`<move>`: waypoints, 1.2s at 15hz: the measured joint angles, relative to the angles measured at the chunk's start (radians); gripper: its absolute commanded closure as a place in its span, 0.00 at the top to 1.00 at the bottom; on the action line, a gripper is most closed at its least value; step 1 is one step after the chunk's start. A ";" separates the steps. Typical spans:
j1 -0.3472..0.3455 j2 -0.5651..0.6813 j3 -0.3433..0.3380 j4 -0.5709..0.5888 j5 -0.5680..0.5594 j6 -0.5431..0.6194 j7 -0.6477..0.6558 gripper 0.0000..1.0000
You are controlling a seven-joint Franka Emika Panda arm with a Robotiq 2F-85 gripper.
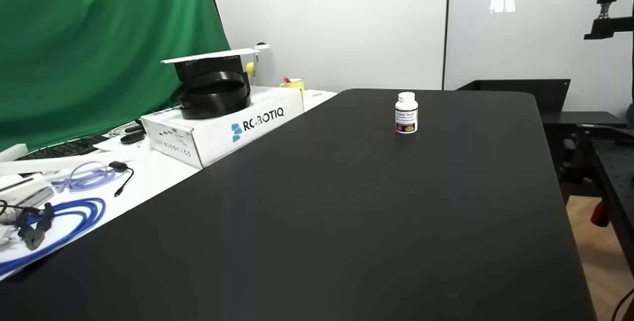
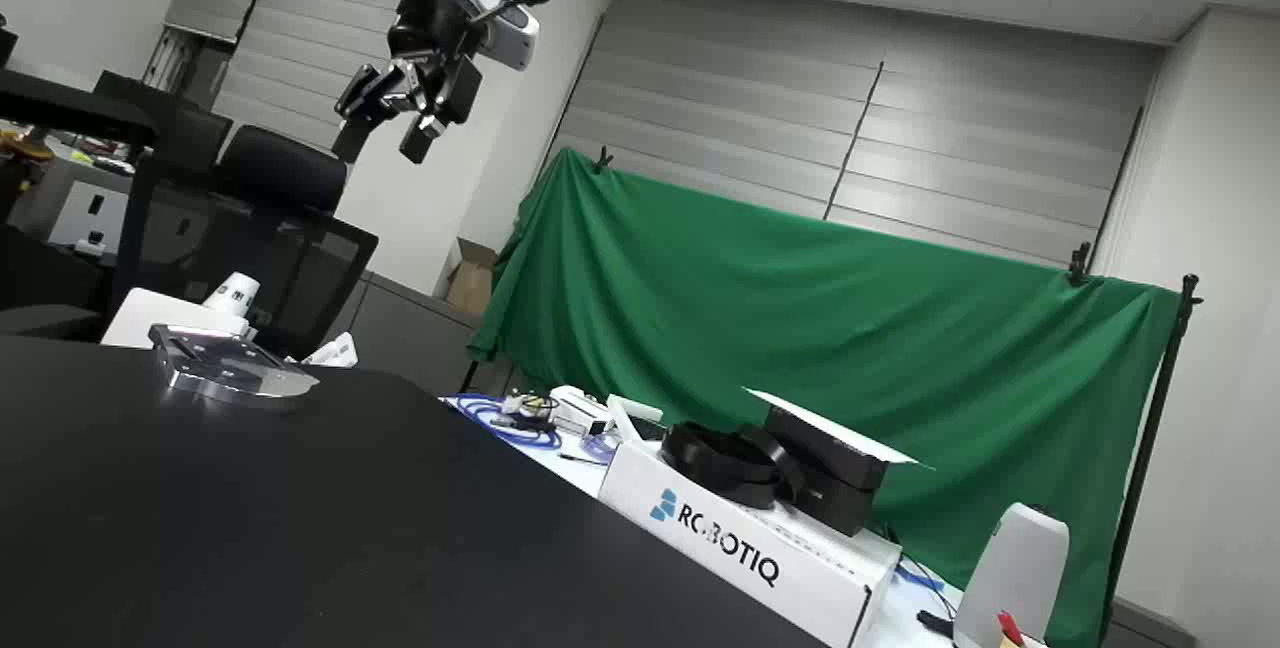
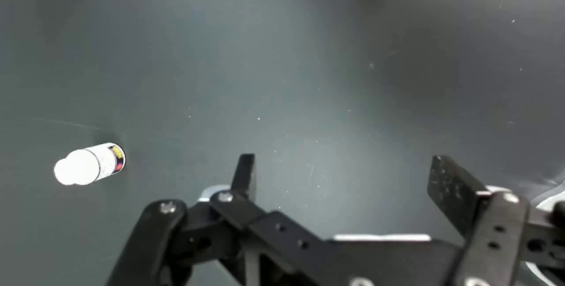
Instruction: Move the bottle to the left
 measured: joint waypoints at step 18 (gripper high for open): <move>-0.035 -0.094 -0.199 -0.103 -0.046 0.106 -0.236 1.00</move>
